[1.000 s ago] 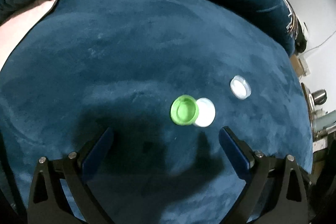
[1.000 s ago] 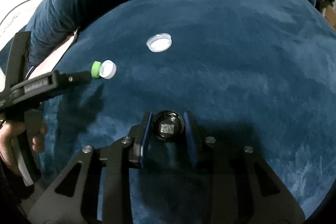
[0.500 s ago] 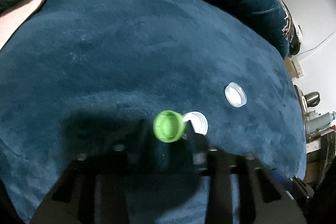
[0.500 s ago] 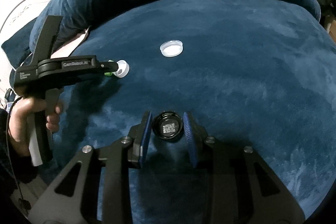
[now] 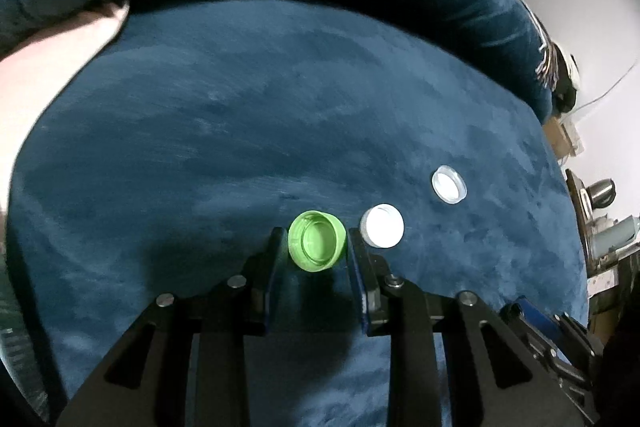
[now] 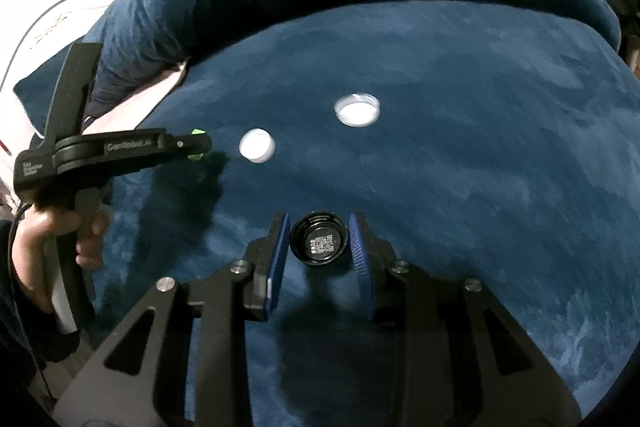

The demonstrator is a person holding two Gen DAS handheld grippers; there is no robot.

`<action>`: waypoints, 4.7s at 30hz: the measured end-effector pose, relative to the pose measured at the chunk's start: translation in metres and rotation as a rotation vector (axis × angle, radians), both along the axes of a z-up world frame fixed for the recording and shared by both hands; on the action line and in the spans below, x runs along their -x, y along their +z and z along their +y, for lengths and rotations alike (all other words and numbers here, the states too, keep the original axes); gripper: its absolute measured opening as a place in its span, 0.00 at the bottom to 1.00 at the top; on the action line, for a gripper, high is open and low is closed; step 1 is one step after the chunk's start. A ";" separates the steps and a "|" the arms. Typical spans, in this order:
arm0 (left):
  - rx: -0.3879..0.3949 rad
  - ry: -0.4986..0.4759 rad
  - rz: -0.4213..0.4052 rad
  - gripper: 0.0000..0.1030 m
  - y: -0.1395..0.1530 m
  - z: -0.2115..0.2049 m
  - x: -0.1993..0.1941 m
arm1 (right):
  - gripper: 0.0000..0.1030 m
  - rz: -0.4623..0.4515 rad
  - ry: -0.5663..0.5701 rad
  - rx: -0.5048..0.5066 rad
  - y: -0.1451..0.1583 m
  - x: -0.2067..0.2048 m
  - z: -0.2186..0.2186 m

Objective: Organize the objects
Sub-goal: 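Carry the black and green caps over the basket and open both grippers, then move both open grippers back over the last caps, then grasp a clear cap with the right gripper while the left gripper grasps a white cap, then carry the clear and white caps over the basket and open both grippers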

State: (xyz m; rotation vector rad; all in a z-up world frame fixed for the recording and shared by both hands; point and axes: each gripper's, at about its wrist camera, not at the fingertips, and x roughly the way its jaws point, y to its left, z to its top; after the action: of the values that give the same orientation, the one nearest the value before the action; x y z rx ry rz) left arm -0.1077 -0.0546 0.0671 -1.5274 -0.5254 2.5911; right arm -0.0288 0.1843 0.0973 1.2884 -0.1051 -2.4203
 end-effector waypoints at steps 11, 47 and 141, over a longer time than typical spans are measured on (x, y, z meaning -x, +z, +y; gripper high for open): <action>0.087 0.110 0.122 0.29 0.063 -0.084 -0.069 | 0.31 0.059 0.150 0.030 0.028 -0.005 -0.078; 0.162 0.624 0.128 0.96 0.093 -0.286 -0.188 | 0.87 0.023 0.441 0.238 0.079 -0.032 -0.318; 0.089 0.544 0.155 0.31 0.102 -0.265 -0.176 | 0.41 0.096 0.441 0.158 0.072 -0.032 -0.273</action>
State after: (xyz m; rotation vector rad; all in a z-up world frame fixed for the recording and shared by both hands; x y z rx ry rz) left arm 0.0680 -0.3199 0.1691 -1.3334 -0.9309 3.1355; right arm 0.0036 -0.0891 0.1692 1.0005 0.0148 -2.0463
